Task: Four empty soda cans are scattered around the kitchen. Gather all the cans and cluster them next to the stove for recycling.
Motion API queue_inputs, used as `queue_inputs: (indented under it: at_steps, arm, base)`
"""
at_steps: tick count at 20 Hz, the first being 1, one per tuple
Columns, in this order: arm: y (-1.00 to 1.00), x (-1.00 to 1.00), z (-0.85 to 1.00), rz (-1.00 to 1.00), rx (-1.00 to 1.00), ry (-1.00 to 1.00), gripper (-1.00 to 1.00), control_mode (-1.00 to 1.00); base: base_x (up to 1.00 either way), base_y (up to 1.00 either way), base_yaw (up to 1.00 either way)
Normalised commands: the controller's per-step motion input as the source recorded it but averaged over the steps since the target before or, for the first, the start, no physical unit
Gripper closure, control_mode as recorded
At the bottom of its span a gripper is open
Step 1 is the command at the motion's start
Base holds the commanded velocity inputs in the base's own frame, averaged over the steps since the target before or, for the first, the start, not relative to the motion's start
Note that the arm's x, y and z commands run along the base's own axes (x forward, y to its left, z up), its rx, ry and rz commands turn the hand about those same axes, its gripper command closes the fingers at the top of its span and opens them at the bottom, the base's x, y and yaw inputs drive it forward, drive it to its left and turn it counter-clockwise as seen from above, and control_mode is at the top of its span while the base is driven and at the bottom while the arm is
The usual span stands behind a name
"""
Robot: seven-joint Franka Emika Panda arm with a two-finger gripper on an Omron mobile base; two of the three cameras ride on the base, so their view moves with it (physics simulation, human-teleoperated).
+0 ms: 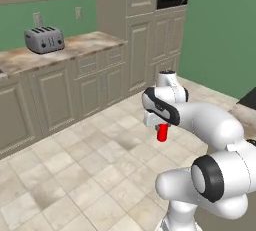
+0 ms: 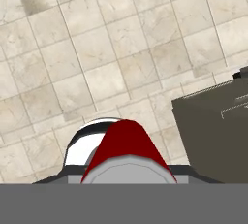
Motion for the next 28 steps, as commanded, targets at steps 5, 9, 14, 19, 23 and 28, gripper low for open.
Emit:
queue_inputs:
  at_steps: [5,9,14,19,23,28]
  arm:
    - [0.0,0.0,0.0,0.0,0.0,0.0,1.0,1.0]
    - [0.0,0.0,0.0,0.0,0.0,0.0,1.0,1.0]
    - [0.0,0.0,0.0,0.0,0.0,0.0,1.0,1.0]
    - [0.0,0.0,0.0,0.0,0.0,0.0,1.0,1.0]
    - [0.0,0.0,0.0,0.0,0.0,0.0,1.0,1.0]
    - [0.0,0.0,0.0,0.0,0.0,0.0,1.0,1.0]
  base:
    - [0.62,0.34,-0.32]
    - [0.5,0.32,-0.49]
    - [0.43,0.28,-0.61]
    - [0.41,0.28,-0.62]
    - [0.42,0.27,-0.62]
    - [0.31,0.42,-0.41]
